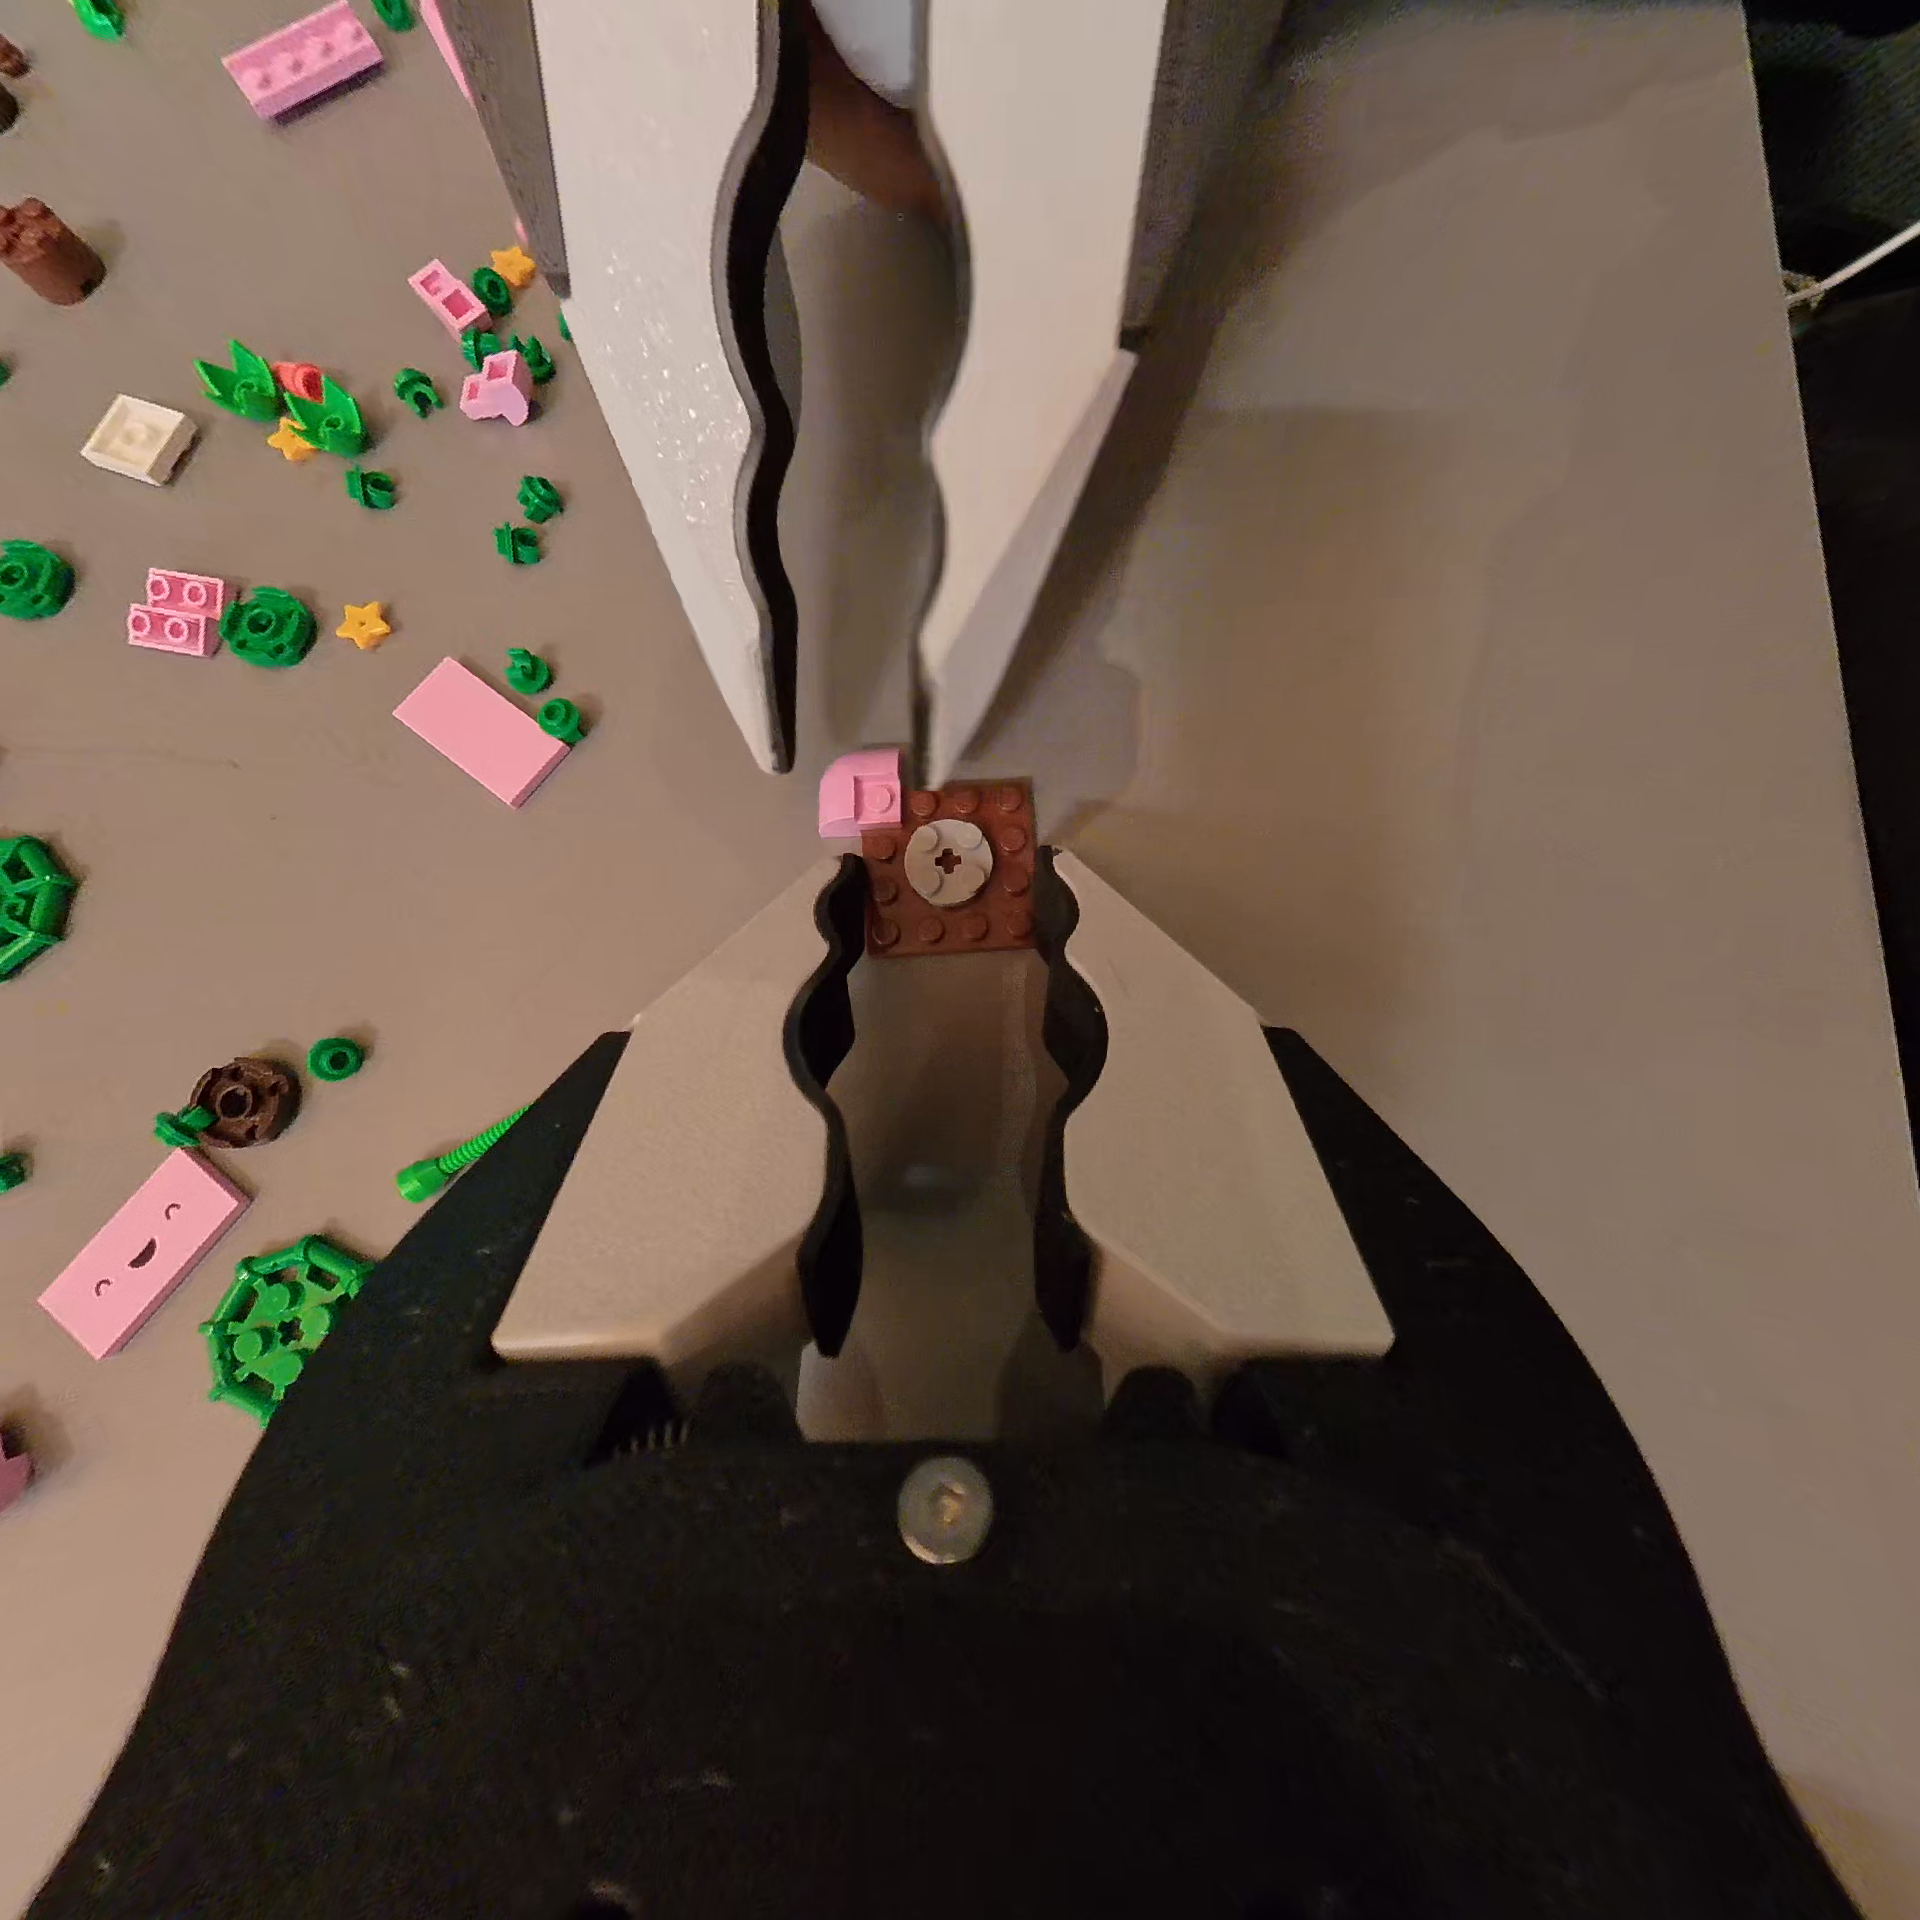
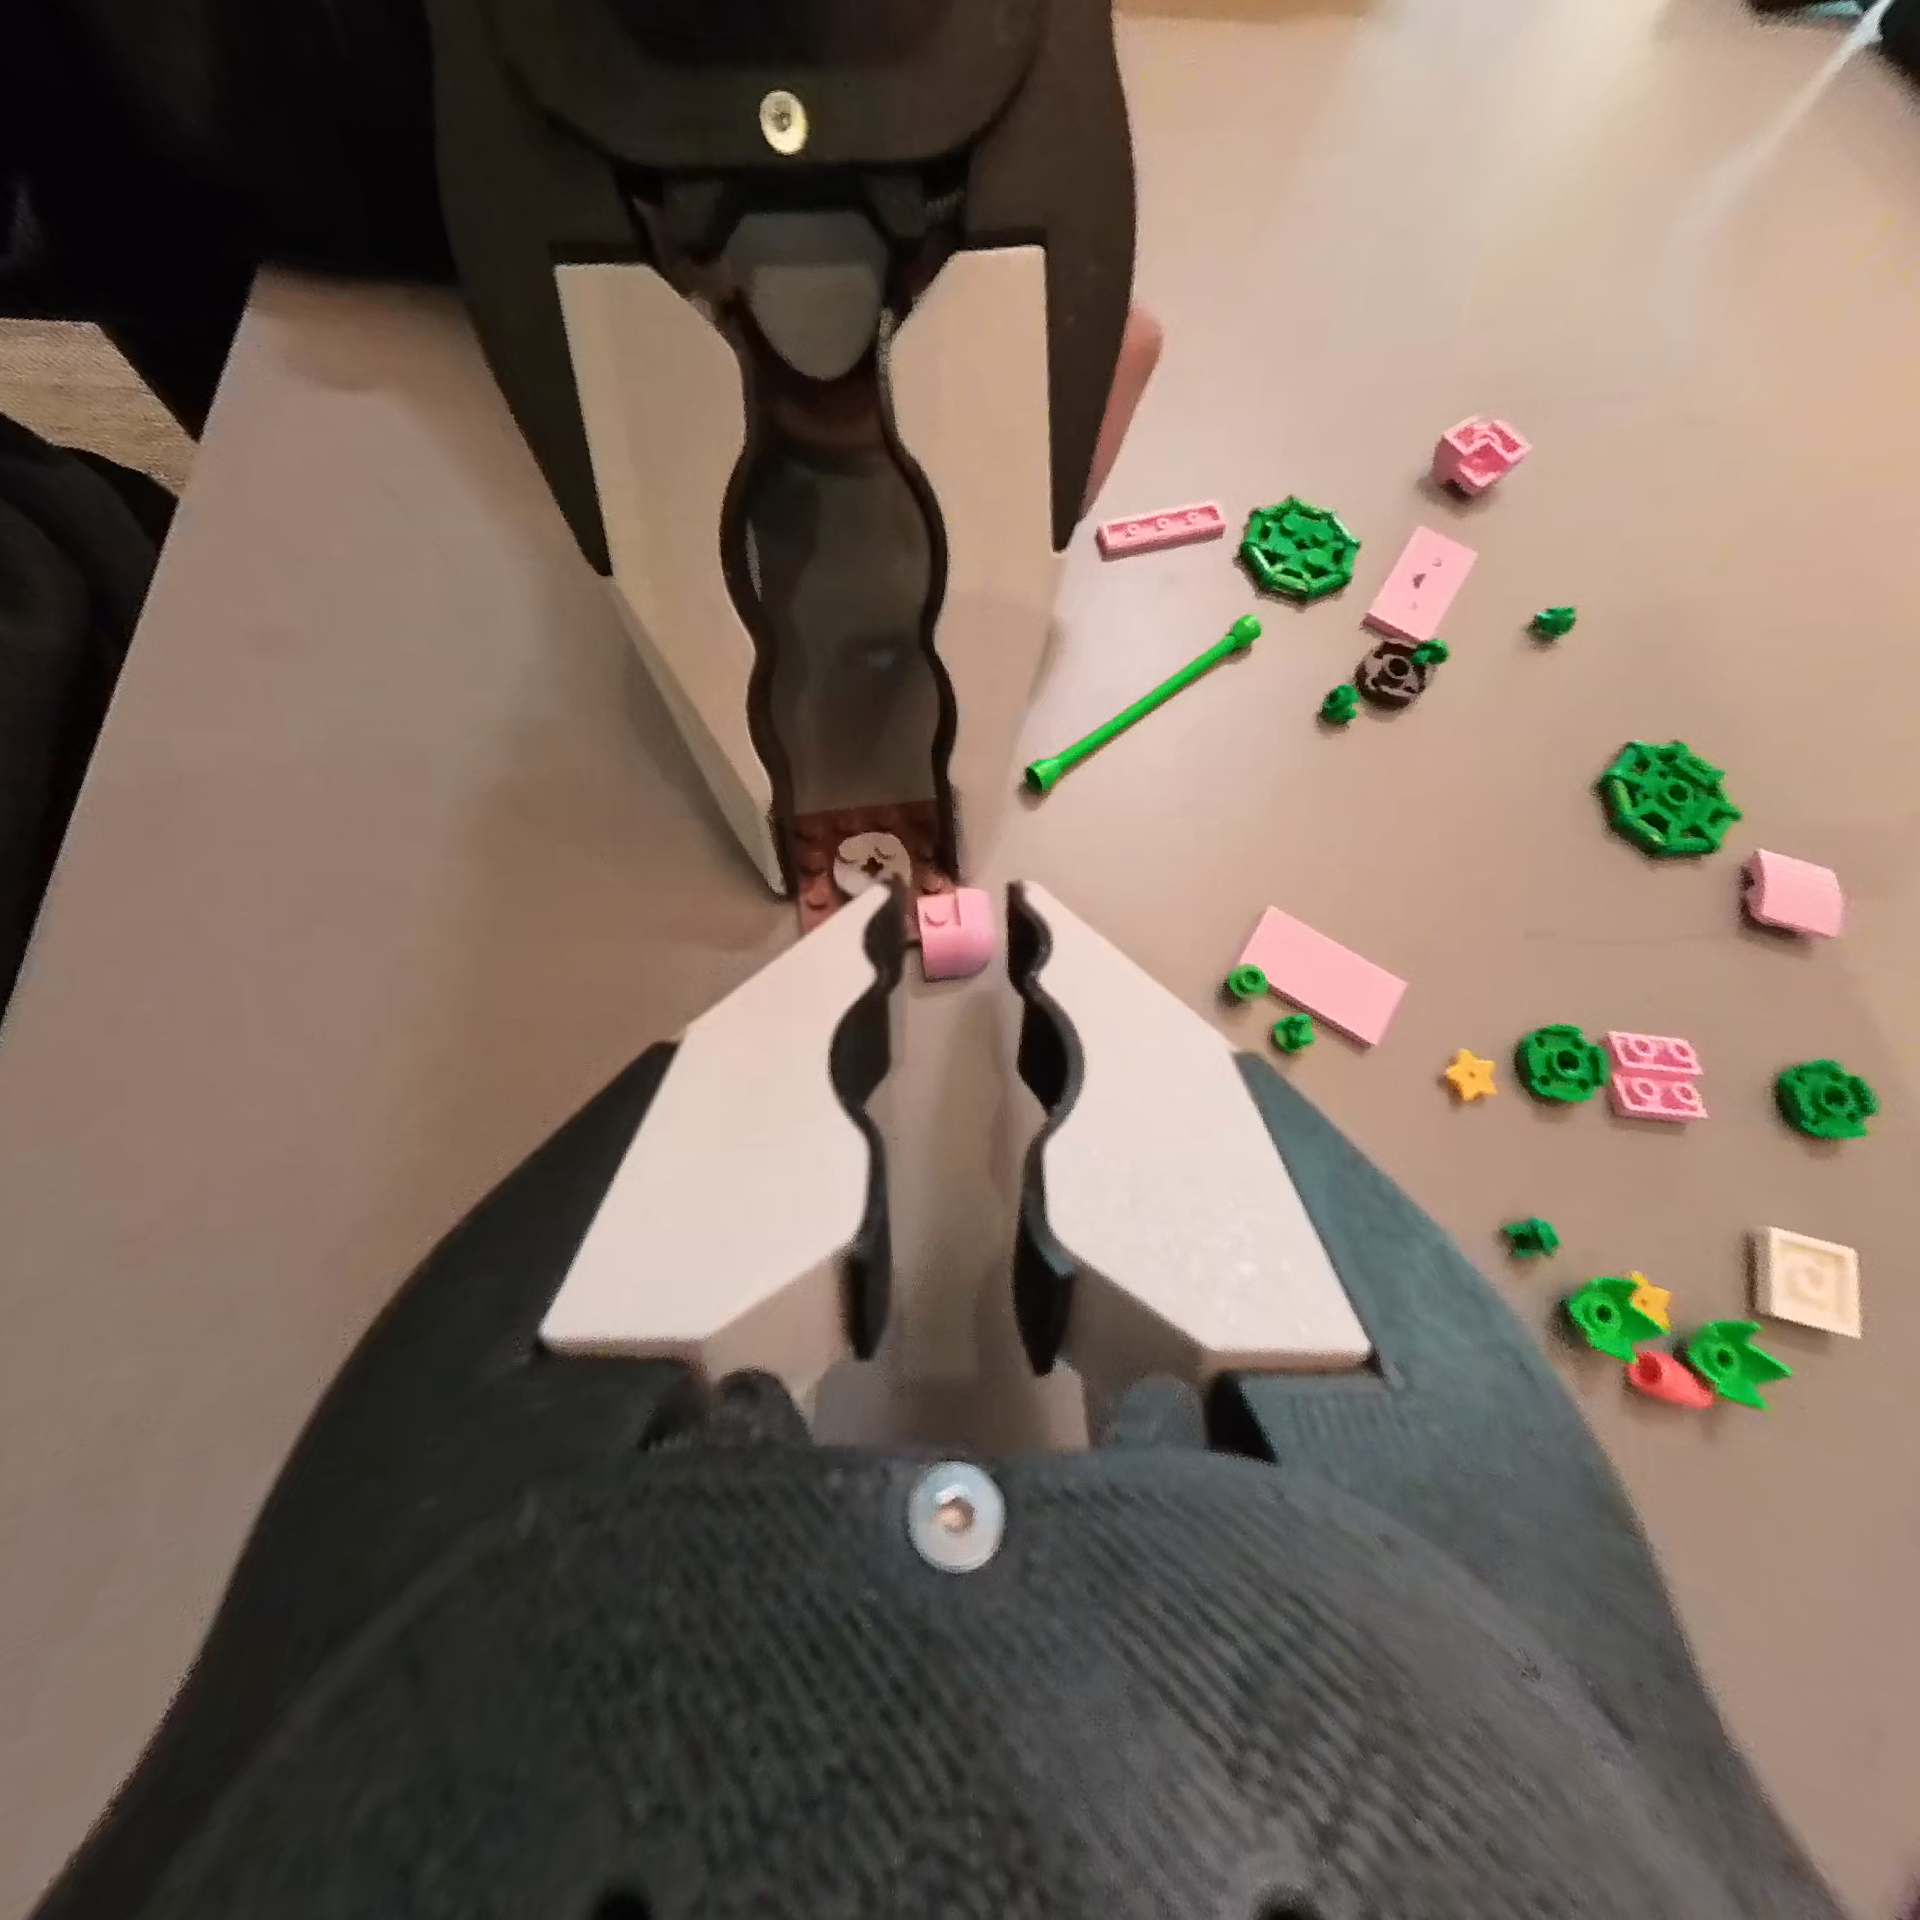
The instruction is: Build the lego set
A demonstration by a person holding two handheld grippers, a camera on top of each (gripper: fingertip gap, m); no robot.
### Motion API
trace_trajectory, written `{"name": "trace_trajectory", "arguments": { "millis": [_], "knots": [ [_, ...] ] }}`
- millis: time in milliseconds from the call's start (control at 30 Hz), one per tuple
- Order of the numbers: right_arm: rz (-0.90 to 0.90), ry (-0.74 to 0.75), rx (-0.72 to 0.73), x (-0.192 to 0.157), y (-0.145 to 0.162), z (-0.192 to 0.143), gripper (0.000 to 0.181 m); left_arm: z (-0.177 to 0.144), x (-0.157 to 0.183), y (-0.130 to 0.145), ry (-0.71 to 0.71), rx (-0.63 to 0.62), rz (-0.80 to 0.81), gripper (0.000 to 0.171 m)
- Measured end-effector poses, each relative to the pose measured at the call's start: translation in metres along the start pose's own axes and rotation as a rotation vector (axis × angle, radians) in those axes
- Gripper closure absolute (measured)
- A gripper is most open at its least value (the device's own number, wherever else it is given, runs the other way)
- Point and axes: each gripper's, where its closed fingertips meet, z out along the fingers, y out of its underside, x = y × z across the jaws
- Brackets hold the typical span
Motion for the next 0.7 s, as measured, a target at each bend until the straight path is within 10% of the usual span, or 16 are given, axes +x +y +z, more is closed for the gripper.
{"name": "trace_trajectory", "arguments": {
  "millis": [700],
  "knots": [
    [0.07,-0.044,-0.067,-0.0031,0.0056,0.0066,0.181,0.0,-0.0002,0.0,-0.002,0.0,0.0,0.14]
  ]
}}
